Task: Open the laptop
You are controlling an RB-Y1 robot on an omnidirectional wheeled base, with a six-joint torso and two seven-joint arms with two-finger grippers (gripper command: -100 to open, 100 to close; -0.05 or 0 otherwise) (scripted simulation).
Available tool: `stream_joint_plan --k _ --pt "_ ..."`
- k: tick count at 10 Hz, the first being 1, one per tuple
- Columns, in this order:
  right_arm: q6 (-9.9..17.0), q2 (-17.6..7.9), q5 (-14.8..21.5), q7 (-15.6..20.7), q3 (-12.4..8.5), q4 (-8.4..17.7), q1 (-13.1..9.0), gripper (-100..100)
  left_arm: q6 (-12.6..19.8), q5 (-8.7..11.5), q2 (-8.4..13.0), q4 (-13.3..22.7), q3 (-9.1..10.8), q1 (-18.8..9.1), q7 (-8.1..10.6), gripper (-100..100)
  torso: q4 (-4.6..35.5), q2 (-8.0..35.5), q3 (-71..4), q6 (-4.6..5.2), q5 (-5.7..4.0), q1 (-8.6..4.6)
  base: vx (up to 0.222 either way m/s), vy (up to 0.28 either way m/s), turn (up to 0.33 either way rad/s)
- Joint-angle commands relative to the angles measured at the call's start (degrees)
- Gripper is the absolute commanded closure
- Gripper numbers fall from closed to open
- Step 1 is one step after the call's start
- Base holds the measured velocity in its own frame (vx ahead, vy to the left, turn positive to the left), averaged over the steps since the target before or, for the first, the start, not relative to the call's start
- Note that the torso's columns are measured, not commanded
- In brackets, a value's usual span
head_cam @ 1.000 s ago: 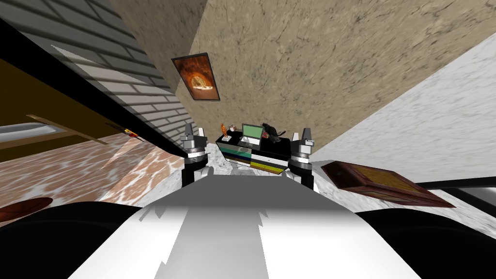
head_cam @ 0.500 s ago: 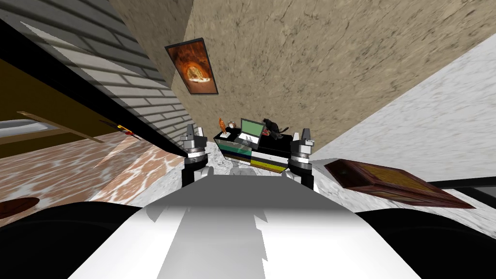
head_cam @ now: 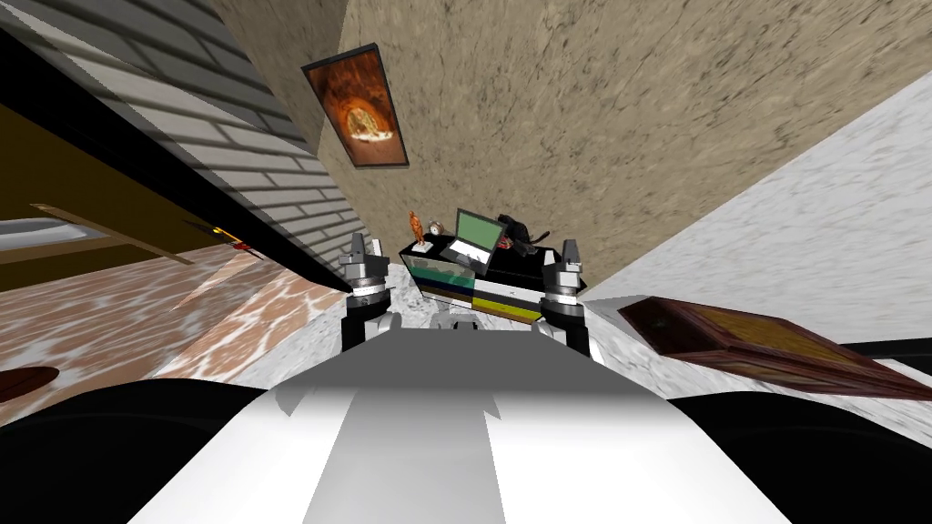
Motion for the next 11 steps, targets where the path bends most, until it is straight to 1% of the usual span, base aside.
stream_joint_plan --k 1,2,3,5,8,11 --pt "1.54 -4.42 0.49 0.68 -0.12 1.27 -0.42 -100 0.00 0.00 0.00 0.00 0.00 0.00 0.00 0 0.05 0.05 -0.04 -0.01 -0.01 -0.01 0.018 0.064 0.048" --pt "2.59 -6.25 0.83 1.16 -0.13 2.03 -0.78 -100 0.00 0.00 0.00 0.00 0.00 0.00 0.00 0 0.06 0.04 -0.06 -0.02 0.00 0.01 0.016 0.092 0.070" --pt "2.59 -6.72 0.83 1.16 -0.13 2.03 -0.78 -100 0.00 0.00 0.00 0.00 -0.01 0.00 0.00 0 0.07 0.06 -0.05 -0.02 0.01 0.07 0.016 0.073 0.020" --pt "5.06 -10.55 1.66 2.29 -0.16 3.75 -1.64 -100 0.00 0.00 0.00 0.00 0.00 0.00 0.00 0 0.07 0.05 -0.06 -0.01 -0.04 -0.12 0.024 0.074 0.058" --pt "9.54 -15.81 3.19 4.37 -0.23 6.65 -3.14 -100 0.00 0.00 -0.01 0.00 -0.01 0.00 0.00 0 0.05 -0.02 -0.10 -0.02 0.03 0.11 0.050 0.139 0.096" --pt "14.71 -20.80 4.96 6.80 -0.31 9.83 -4.85 -100 0.00 0.00 -0.01 0.00 -0.01 0.00 0.00 0 0.07 0.02 -0.06 -0.01 -0.03 -0.09 0.048 0.164 0.102"
